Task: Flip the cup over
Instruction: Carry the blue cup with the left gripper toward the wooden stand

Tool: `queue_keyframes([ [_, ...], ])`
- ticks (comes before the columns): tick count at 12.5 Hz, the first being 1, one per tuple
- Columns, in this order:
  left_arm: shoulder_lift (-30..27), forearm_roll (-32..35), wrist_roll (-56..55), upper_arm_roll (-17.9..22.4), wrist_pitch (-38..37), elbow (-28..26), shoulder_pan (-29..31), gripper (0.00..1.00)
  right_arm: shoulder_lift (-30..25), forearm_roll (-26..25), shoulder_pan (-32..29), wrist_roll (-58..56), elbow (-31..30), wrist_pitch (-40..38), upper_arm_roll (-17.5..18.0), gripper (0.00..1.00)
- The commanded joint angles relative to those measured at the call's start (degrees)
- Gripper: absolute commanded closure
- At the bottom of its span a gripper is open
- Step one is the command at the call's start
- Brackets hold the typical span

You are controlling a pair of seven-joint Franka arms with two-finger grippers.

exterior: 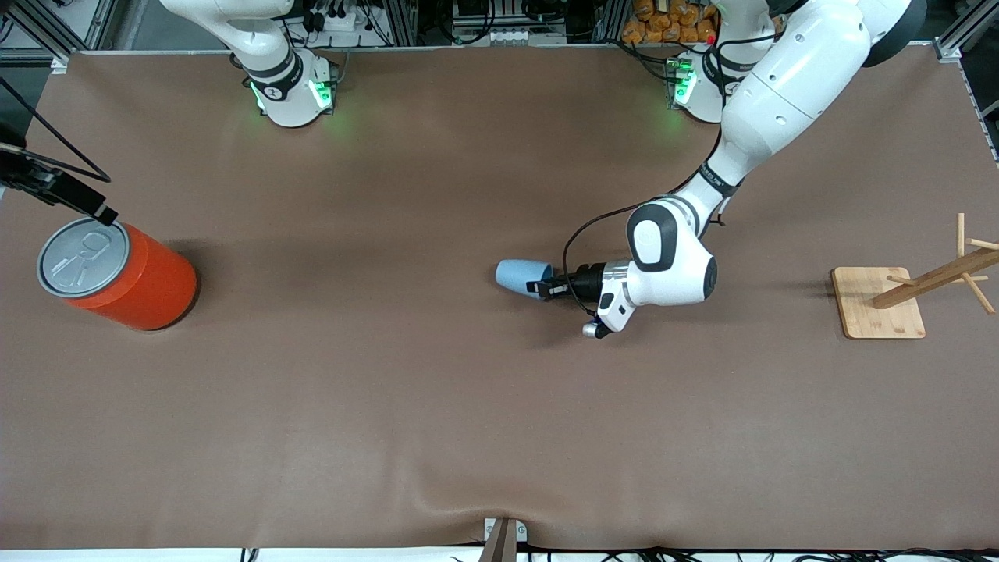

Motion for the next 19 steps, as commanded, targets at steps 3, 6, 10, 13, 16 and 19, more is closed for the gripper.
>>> queue_keyframes([
  [3,-3.4,-1.1,0.8,-0.2,-0.7,2.1,4.6,1.0,2.1,-1.0,-0.1,-0.7,4.9,-1.7,0.1,0.0],
  [6,-5.6,1.6,-0.7,0.7,-8.2,4.6,10.0,1.0,2.0,-1.8,-0.5,-1.2,4.9,-1.6,0.2,0.0],
  [10,-5.0,14.7,-1.0,0.9,-13.4,8.3,17.8,1.0,2.1,-2.0,-0.2,-1.3,4.9,-1.6,0.1,0.0],
  [13,-6.2,19.8,-1.2,1.2,-13.5,9.2,20.7,1.0,1.6,-3.8,0.3,-0.7,4.9,-2.1,2.0,0.0],
  [16,-11.8,24.4,-3.1,1.2,-17.3,10.0,23.8,1.0,1.5,-3.9,0.1,-0.6,5.0,-4.2,2.0,0.0],
  [19,-14.9,33.4,-8.1,1.4,-18.4,10.0,23.9,1.0,1.5,-4.0,0.2,-0.7,5.0,-4.3,1.9,0.0],
])
